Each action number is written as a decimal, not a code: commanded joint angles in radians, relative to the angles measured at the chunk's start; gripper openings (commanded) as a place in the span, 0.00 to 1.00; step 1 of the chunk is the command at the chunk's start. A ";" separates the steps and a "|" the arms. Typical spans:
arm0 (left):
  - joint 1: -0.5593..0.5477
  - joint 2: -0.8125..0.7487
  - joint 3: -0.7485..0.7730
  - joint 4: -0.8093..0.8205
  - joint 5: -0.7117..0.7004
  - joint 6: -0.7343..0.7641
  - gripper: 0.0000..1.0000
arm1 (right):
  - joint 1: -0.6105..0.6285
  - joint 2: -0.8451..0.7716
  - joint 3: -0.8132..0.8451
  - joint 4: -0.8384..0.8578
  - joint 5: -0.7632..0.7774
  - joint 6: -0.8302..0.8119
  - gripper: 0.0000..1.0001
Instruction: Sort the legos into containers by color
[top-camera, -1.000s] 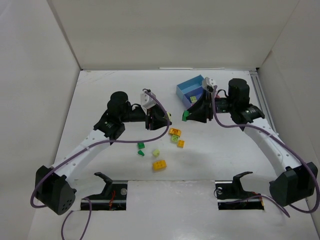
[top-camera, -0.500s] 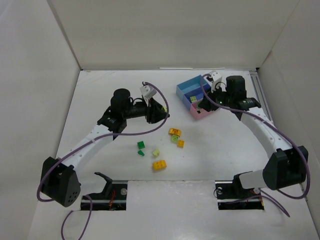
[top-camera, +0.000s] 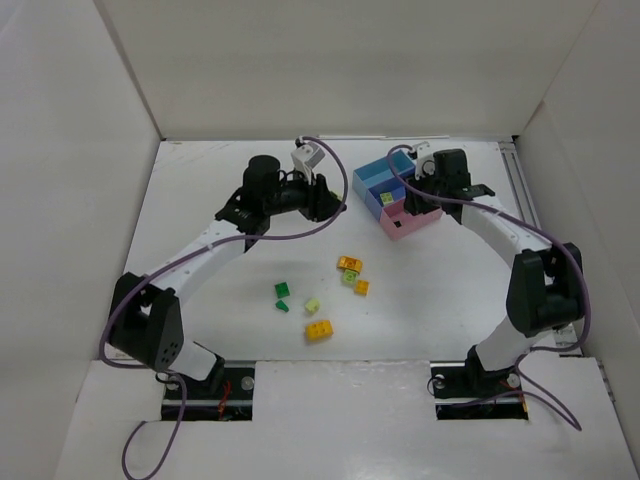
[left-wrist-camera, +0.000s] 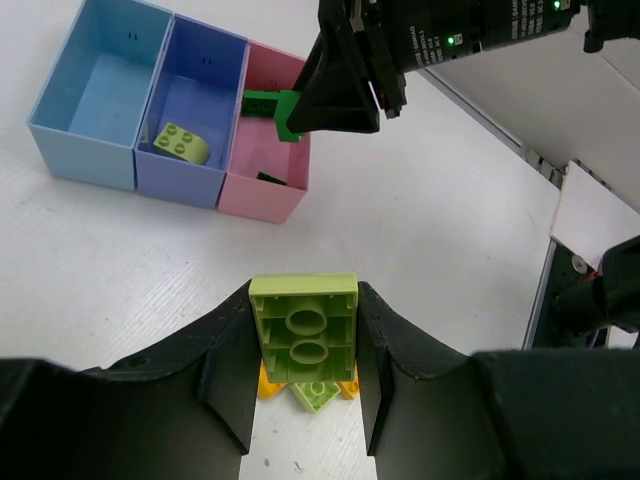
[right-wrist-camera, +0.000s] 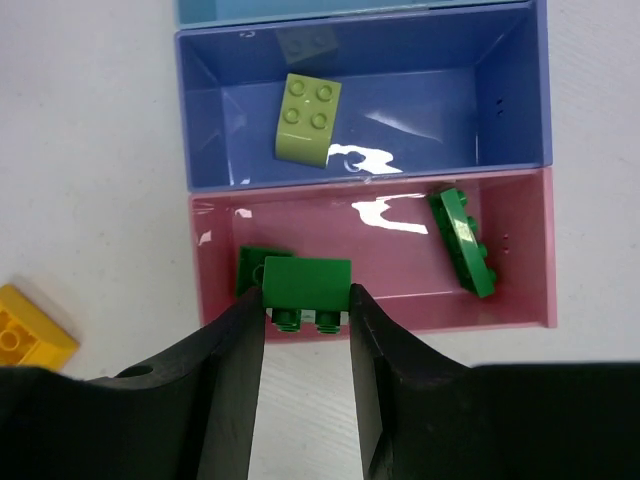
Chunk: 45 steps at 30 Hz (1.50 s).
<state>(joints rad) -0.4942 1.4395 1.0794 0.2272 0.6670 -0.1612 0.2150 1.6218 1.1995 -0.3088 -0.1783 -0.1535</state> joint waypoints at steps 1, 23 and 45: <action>0.005 0.045 0.092 0.021 -0.020 -0.034 0.00 | -0.009 0.038 0.069 0.074 0.042 -0.004 0.04; -0.055 0.421 0.508 -0.103 -0.117 -0.055 0.00 | -0.038 -0.137 0.031 -0.032 0.202 0.149 0.57; -0.193 0.975 1.102 -0.150 -0.563 -0.170 0.05 | -0.227 -0.539 -0.144 -0.150 0.194 0.189 0.68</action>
<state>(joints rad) -0.6777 2.4386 2.1101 0.0582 0.2008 -0.3157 -0.0174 1.0943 1.0492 -0.4564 0.0177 0.0486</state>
